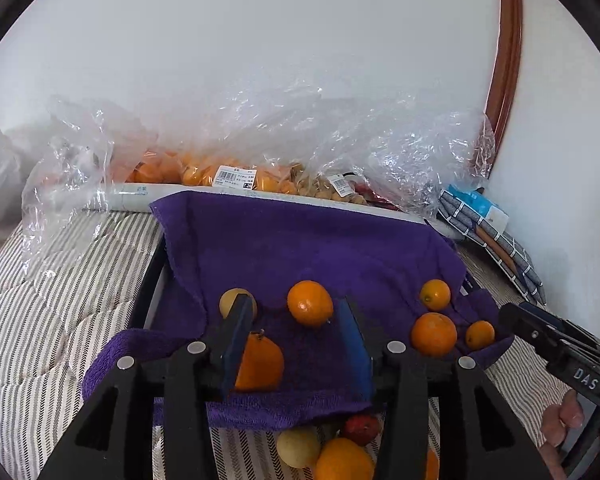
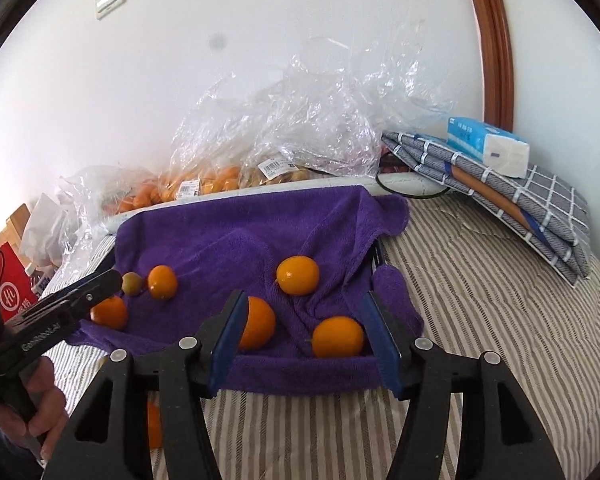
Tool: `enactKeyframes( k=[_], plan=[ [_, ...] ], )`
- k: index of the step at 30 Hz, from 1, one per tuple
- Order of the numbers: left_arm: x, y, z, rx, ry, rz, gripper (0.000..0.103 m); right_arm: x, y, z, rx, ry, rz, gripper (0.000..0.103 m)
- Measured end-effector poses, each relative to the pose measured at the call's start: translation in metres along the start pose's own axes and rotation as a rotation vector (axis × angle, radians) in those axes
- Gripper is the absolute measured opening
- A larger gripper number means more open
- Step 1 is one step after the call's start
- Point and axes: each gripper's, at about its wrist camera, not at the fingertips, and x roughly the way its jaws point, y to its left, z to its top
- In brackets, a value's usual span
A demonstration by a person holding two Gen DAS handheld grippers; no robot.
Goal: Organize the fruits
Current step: 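Lower both oranges onto the towel and open both tools, then withdraw both tools from the towel toward the loose fruit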
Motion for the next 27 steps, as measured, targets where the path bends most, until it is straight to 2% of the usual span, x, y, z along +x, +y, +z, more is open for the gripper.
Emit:
enactKeyframes(
  k=[6,10,17,22,27],
  plan=[
    [-0.020,0.009,-0.011,-0.013,-0.023,0.038,0.043,-0.041,0.006,-0.003,-0.017,-0.023,-0.008,0.059],
    [-0.037,0.020,-0.022,-0.034,-0.015,0.048,0.043,-0.057,0.003,-0.012,0.037,-0.031,-0.003,0.059],
    [-0.060,0.043,-0.039,-0.074,0.002,0.073,0.045,-0.052,0.012,-0.036,0.088,0.073,0.054,0.058],
    [-0.072,0.059,-0.045,-0.104,0.003,0.119,0.045,-0.055,0.038,-0.053,0.026,0.103,0.105,0.047],
    [-0.073,0.065,-0.047,-0.125,0.009,0.134,0.045,-0.055,0.069,-0.067,-0.080,0.119,0.141,0.045]
  ],
)
